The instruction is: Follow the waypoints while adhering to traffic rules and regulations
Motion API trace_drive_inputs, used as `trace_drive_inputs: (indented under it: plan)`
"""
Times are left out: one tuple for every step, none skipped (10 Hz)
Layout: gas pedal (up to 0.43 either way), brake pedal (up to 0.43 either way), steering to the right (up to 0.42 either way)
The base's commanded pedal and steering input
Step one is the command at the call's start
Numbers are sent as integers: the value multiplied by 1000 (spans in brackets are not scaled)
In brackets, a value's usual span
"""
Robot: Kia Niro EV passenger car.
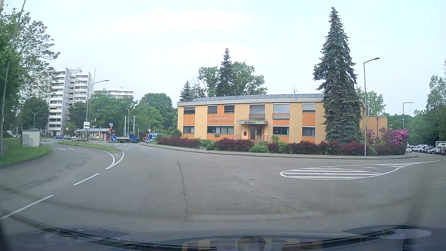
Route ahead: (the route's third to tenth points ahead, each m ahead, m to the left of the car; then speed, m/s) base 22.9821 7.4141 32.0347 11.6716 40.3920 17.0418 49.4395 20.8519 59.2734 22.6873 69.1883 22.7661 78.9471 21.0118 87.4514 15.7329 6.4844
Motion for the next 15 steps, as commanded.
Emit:
trace_drive_inputs:
  plan:
    - [67,0,-69]
    - [67,0,-69]
    - [67,0,-69]
    - [79,0,-69]
    - [79,0,-69]
    - [79,0,-69]
    - [79,0,-69]
    - [79,0,-69]
    - [79,0,-68]
    - [79,0,-68]
    - [79,0,-68]
    - [79,0,-68]
    - [79,0,-67]
    - [67,0,-67]
    - [67,0,-67]
